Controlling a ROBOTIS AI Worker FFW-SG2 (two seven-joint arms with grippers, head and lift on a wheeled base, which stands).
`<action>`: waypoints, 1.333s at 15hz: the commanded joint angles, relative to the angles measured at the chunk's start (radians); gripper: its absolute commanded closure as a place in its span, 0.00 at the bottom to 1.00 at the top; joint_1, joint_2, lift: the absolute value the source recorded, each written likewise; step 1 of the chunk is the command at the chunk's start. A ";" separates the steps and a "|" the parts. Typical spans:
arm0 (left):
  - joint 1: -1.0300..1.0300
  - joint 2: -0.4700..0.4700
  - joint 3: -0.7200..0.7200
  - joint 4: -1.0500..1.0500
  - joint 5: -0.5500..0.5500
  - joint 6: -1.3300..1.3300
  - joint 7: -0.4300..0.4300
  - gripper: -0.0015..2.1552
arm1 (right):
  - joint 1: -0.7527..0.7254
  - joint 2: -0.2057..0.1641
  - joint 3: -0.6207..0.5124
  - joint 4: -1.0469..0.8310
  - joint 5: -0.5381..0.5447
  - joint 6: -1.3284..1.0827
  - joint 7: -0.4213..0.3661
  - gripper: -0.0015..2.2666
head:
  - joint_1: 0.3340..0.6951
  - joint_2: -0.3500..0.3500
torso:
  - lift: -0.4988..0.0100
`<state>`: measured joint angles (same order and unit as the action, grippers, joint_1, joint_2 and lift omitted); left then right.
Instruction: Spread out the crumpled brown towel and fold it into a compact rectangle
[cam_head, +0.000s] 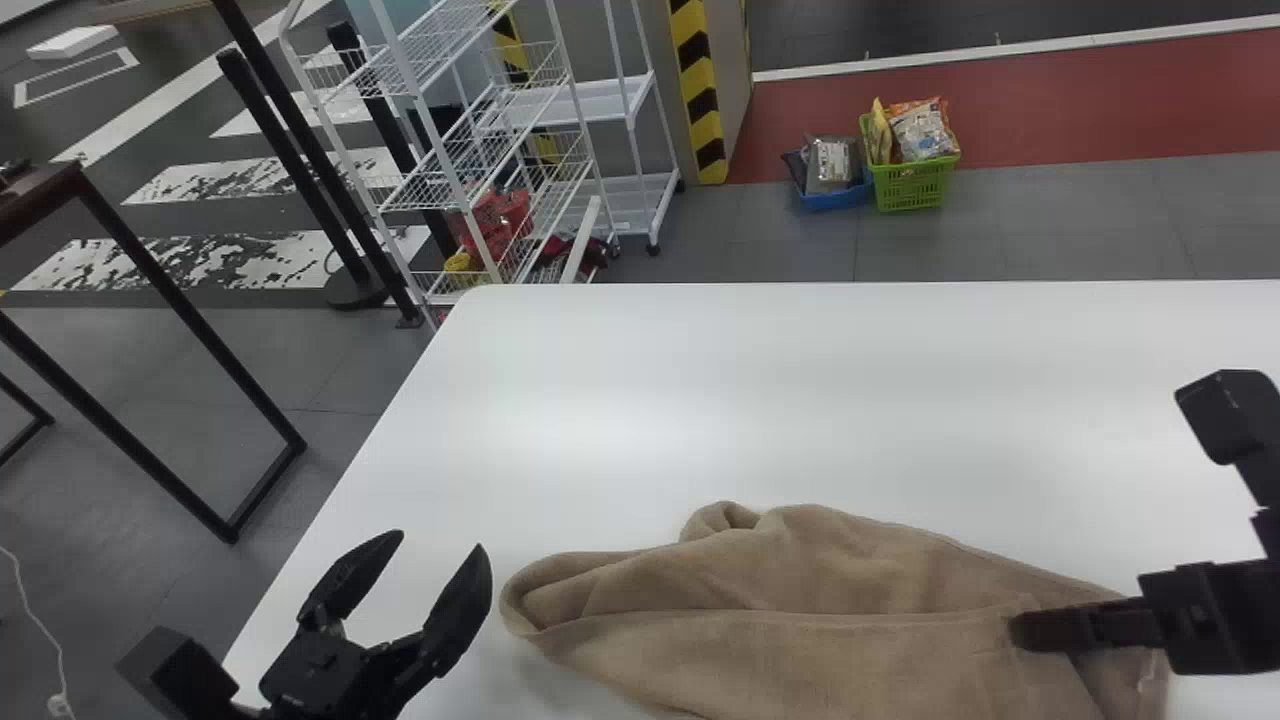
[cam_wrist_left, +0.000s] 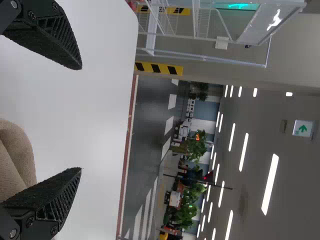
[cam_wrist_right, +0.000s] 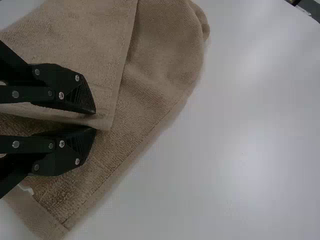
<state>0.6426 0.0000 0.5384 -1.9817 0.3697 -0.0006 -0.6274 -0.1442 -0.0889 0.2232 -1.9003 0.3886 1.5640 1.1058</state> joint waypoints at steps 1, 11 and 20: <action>-0.003 -0.003 0.000 0.004 0.000 0.000 0.000 0.04 | 0.000 0.005 -0.018 -0.003 -0.019 0.008 0.002 0.40 | 1.00 1.00 | 0.73; -0.006 -0.003 0.008 0.011 0.006 0.000 -0.005 0.04 | 0.018 0.021 -0.127 -0.045 -0.074 0.008 0.042 0.56 | 1.00 1.00 | 0.73; -0.018 -0.003 0.014 0.023 0.006 0.000 -0.008 0.04 | 0.069 -0.055 -0.436 -0.198 -0.119 0.008 0.261 0.56 | 1.00 0.99 | 0.73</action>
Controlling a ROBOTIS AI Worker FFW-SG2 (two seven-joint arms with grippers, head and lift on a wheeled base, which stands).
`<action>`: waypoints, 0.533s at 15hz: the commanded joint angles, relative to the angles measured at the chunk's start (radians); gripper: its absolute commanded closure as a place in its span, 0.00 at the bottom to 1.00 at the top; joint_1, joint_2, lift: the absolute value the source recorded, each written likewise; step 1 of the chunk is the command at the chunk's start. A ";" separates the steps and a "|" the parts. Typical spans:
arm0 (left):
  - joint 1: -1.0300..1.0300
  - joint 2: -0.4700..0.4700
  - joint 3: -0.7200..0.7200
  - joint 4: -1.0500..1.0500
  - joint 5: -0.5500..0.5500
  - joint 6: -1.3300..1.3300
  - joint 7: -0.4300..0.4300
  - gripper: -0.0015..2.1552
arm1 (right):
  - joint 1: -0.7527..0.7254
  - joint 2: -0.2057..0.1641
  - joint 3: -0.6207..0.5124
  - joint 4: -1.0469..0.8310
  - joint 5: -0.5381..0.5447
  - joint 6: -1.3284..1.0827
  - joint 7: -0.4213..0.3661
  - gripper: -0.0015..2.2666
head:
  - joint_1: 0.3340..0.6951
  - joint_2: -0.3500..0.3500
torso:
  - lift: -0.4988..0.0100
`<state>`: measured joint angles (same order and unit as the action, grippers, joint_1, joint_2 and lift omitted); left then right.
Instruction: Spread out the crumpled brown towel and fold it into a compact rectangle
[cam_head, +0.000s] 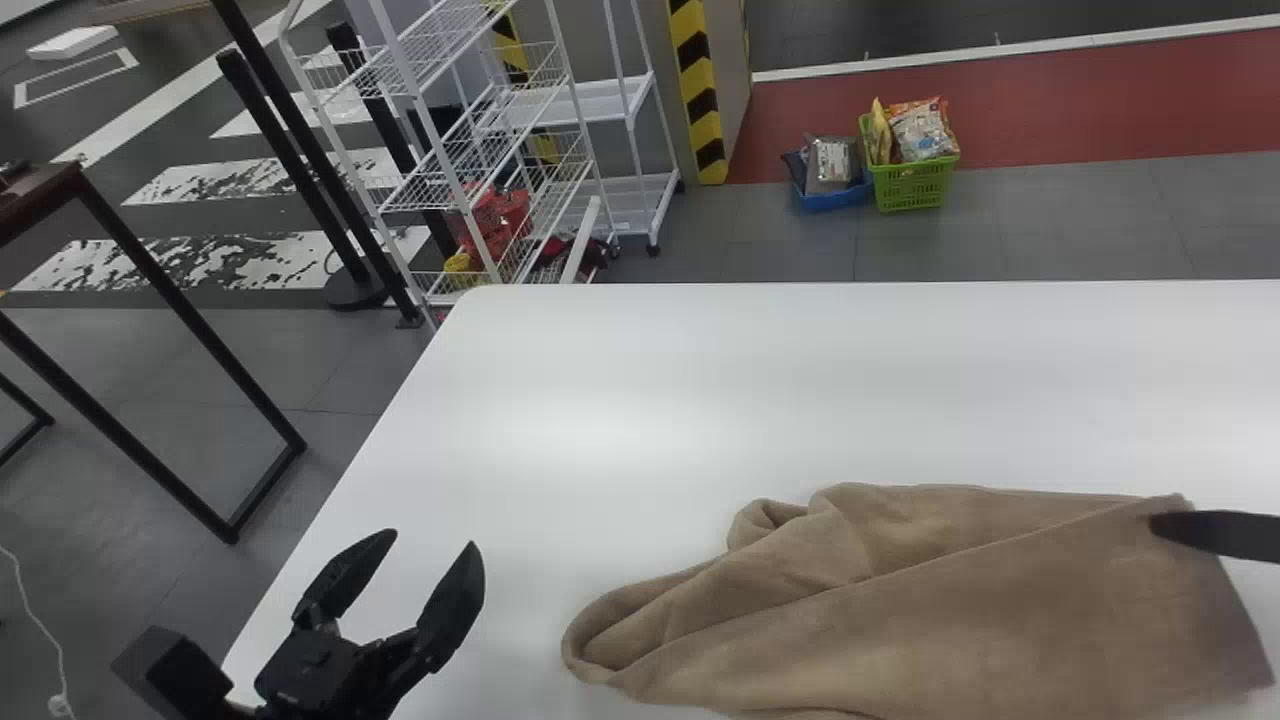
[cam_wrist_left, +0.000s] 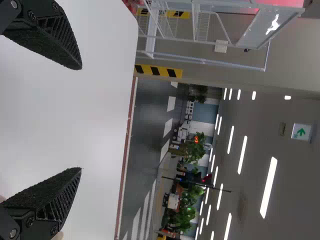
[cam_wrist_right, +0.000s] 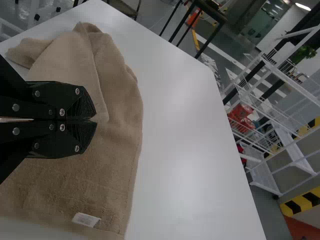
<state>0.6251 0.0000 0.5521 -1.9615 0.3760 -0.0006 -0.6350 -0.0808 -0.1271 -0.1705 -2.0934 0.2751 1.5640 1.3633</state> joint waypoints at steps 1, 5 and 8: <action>-0.001 -0.003 0.000 0.003 -0.002 0.003 0.000 0.04 | 0.004 -0.028 -0.079 -0.010 -0.005 0.008 0.004 0.56 | 1.00 0.97 | 0.73; -0.005 -0.003 0.000 0.007 -0.003 0.006 0.002 0.04 | -0.016 -0.071 -0.302 -0.022 -0.171 0.008 0.004 0.56 | 1.00 0.81 | 0.73; -0.015 -0.003 -0.003 0.007 -0.009 0.015 0.002 0.04 | -0.014 -0.071 -0.400 -0.020 -0.290 0.008 0.004 0.56 | 1.00 0.74 | 0.73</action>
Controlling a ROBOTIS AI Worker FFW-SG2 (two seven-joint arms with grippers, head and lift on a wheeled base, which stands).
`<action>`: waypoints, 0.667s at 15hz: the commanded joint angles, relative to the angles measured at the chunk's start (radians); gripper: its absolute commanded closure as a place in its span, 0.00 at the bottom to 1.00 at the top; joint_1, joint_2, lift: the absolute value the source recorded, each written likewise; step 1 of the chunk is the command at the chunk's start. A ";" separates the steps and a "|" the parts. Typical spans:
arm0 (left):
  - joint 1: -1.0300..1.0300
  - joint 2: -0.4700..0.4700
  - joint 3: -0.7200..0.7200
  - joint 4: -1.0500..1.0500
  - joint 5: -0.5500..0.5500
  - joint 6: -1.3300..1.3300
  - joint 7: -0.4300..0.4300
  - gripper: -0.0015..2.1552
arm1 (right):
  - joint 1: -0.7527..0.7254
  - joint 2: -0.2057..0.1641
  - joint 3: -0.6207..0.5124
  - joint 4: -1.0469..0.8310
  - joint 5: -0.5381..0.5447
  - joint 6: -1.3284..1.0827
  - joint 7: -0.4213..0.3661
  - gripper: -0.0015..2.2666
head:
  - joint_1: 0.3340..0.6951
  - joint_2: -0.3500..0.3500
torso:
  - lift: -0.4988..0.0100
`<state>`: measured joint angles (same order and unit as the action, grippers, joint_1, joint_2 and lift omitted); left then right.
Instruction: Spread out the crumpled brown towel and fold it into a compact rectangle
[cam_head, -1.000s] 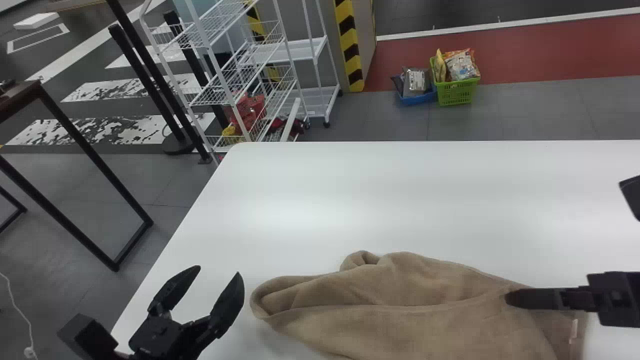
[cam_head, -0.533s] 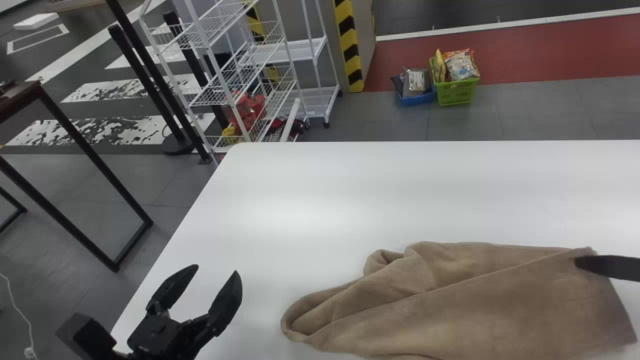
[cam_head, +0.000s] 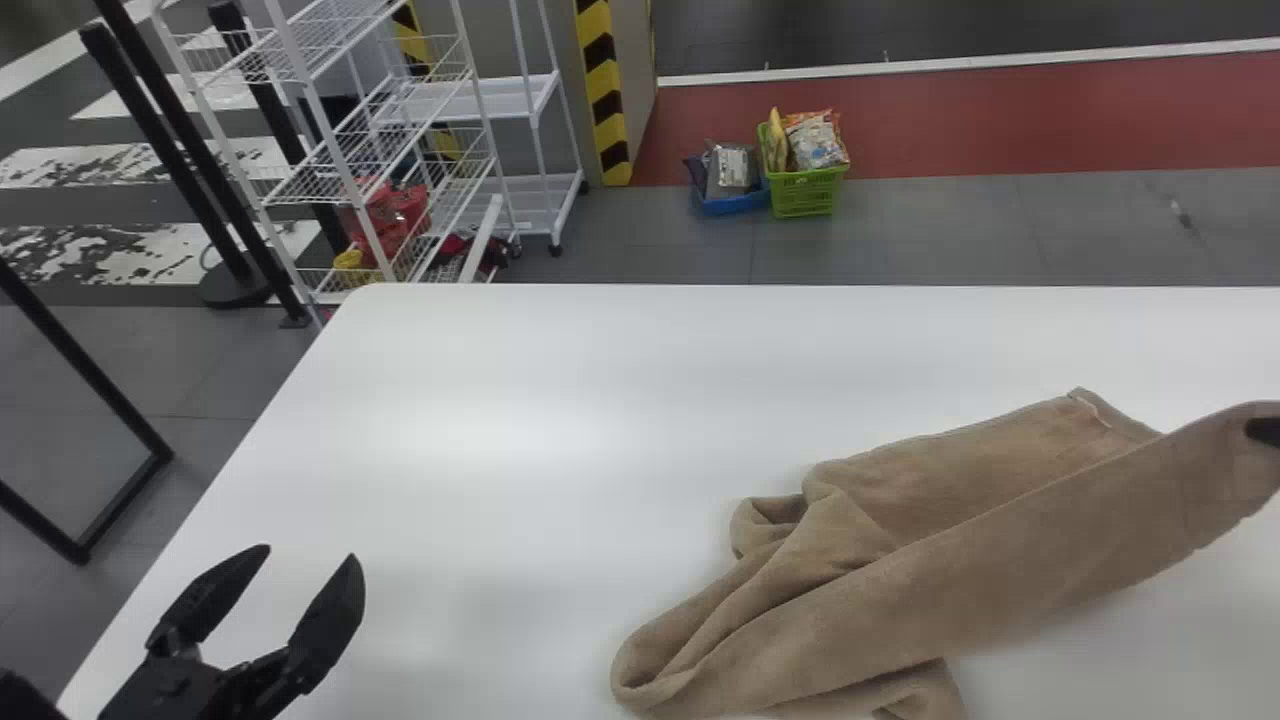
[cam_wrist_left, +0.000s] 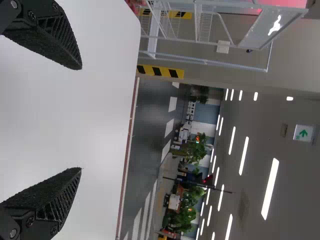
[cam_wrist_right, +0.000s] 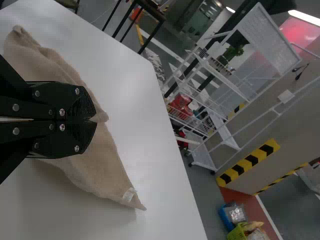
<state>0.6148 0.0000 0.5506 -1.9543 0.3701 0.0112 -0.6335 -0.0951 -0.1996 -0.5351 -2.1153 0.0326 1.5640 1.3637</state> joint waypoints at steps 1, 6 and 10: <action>-0.007 -0.003 -0.006 0.000 -0.005 0.003 0.000 0.04 | -0.002 0.019 -0.065 0.005 -0.097 0.008 0.003 0.56 | 1.00 0.72 | 0.73; -0.004 -0.003 -0.001 0.000 -0.007 0.003 0.000 0.04 | -0.008 0.045 -0.092 0.043 -0.169 0.008 0.003 0.56 | 1.00 0.71 | 0.73; 0.000 -0.003 0.006 0.003 0.003 0.003 -0.006 0.04 | 0.015 0.031 -0.095 0.054 -0.175 0.008 0.003 0.56 | 1.00 0.73 | 0.73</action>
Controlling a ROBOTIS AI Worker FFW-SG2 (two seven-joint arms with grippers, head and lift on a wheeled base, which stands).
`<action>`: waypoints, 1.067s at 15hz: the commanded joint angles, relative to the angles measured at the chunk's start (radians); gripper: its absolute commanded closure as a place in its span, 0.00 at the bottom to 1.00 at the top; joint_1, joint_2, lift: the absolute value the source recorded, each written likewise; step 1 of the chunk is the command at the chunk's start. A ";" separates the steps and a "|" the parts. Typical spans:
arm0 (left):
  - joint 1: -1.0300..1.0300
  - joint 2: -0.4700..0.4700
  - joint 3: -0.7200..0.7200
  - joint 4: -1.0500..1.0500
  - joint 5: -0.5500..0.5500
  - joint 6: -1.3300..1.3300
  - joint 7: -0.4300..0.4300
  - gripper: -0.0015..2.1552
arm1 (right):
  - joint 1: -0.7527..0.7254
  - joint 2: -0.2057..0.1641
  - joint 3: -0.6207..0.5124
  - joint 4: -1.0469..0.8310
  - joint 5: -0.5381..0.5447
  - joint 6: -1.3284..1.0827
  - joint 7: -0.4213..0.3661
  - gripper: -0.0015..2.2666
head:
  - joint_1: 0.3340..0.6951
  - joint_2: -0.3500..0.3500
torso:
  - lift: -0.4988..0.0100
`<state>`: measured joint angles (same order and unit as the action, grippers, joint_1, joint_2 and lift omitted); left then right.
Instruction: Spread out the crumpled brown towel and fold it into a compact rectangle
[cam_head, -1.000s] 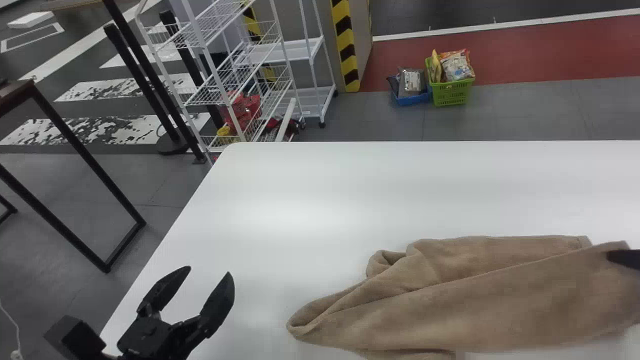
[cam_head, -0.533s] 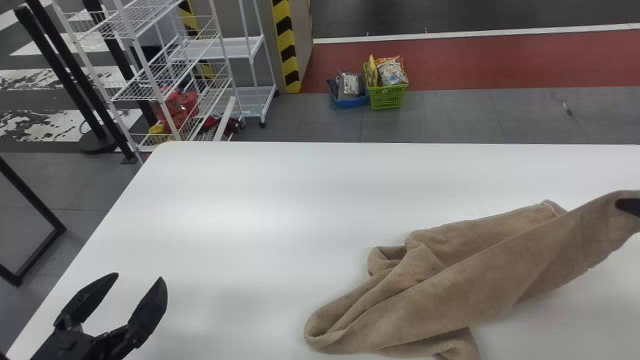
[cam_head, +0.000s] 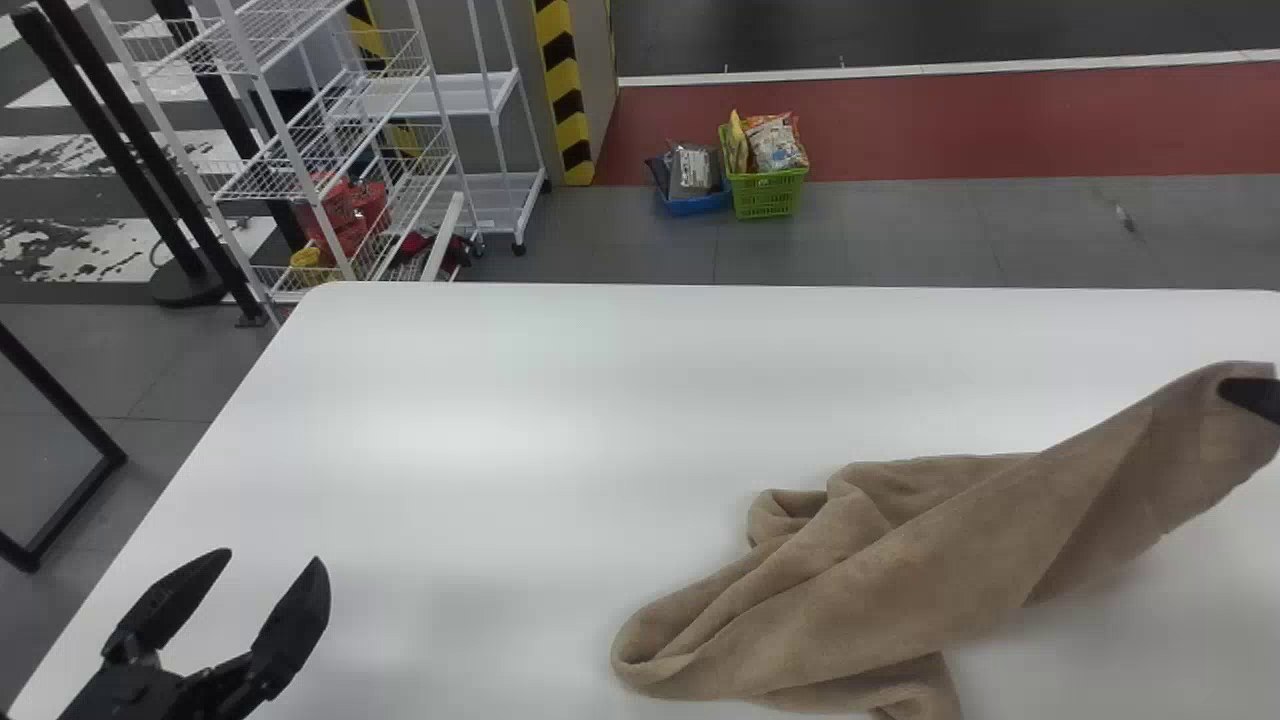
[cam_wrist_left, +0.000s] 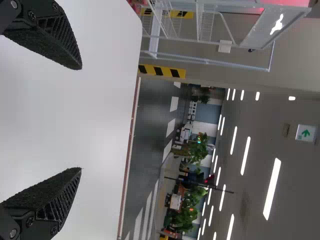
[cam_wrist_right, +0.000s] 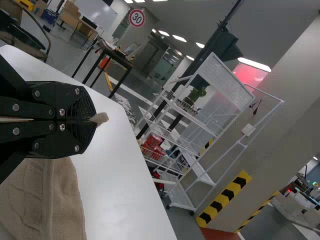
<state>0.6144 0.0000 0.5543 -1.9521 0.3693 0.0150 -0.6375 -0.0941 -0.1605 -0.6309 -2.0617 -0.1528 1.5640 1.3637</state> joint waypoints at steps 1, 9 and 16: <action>0.001 -0.003 0.003 0.005 0.005 0.000 -0.004 0.04 | 0.031 -0.027 0.002 0.002 0.025 -0.021 0.003 0.56 | 1.00 0.73 | 0.73; -0.008 -0.003 -0.001 0.021 0.005 0.000 -0.027 0.04 | 0.169 -0.172 -0.193 0.011 0.029 -0.209 0.003 0.56 | 1.00 0.54 | 0.73; -0.033 -0.003 0.007 0.038 -0.058 -0.003 -0.309 0.07 | 0.356 -0.152 -0.185 0.045 0.147 -0.669 0.003 0.56 | 1.00 0.27 | 0.73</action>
<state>0.5873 0.0000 0.5647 -1.9109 0.3340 0.0091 -0.9255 0.2432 -0.3237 -0.8228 -2.0241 -0.0447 0.9567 1.3637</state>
